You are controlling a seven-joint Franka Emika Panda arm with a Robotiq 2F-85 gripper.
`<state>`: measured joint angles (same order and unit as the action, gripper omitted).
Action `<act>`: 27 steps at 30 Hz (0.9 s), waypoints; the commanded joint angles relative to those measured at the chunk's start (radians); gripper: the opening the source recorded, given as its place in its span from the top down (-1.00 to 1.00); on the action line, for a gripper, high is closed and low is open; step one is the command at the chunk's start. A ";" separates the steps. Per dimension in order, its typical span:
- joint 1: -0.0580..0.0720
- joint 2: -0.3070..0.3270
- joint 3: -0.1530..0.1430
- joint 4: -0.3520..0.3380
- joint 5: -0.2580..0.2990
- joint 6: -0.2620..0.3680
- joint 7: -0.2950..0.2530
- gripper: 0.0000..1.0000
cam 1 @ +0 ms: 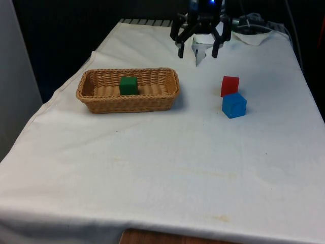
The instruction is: Pick up exactly two blocks and place them into the basket.
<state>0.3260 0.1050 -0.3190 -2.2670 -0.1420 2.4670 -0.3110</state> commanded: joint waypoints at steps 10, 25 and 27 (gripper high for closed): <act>0.009 0.023 0.063 0.007 -0.007 -0.002 0.068 -1.00; 0.005 0.095 0.162 0.025 0.032 0.039 0.124 -1.00; 0.004 0.093 0.162 0.022 0.023 0.036 0.126 -1.00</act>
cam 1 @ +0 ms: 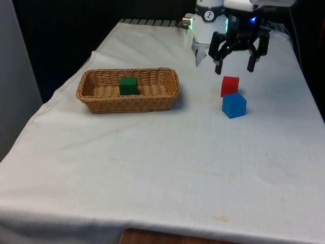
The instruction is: Pick up exactly two blocks and place them into the basket.
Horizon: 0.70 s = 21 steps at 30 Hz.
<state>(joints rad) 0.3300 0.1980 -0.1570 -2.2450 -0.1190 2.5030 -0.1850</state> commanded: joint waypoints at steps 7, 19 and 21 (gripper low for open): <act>-0.003 0.031 0.018 0.015 0.012 0.019 -0.005 -1.00; -0.007 0.085 0.029 -0.005 0.024 0.118 -0.068 -1.00; -0.005 0.101 0.033 -0.004 0.021 0.142 -0.073 -1.00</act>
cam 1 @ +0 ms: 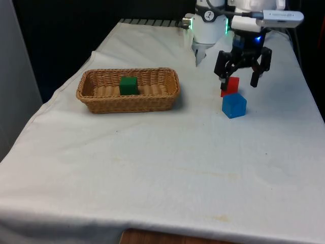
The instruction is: Pick up exactly two blocks and place them into the basket.
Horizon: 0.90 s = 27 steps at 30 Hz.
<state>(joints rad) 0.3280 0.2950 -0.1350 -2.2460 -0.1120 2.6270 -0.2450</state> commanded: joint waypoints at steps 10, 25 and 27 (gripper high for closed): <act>-0.011 0.037 0.047 -0.008 0.041 0.063 -0.031 -1.00; -0.015 0.131 0.037 0.021 0.053 0.107 -0.088 -1.00; -0.016 0.140 0.032 0.025 0.050 0.109 -0.098 -1.00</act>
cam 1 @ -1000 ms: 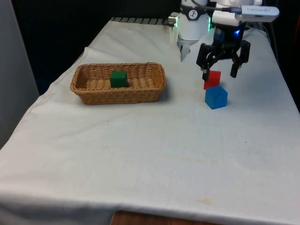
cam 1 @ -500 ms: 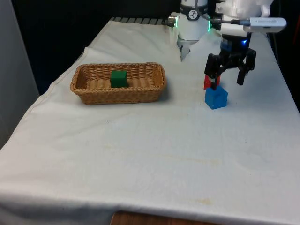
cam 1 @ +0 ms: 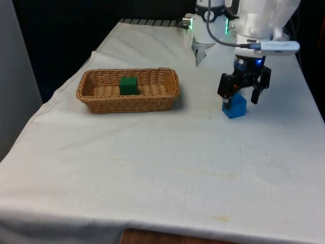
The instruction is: Pick up exactly two blocks and place them into the basket.
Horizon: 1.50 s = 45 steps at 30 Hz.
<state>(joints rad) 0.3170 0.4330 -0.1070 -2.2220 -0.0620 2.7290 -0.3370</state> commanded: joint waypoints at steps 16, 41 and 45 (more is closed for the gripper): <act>-0.007 0.017 -0.022 -0.007 0.000 0.009 -0.088 -1.00; -0.008 0.003 -0.019 -0.024 0.007 0.010 -0.085 -1.00; -0.009 -0.011 -0.017 -0.035 0.009 0.011 -0.080 -1.00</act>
<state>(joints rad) 0.3120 0.4290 -0.1300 -2.2480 -0.0620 2.7290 -0.4130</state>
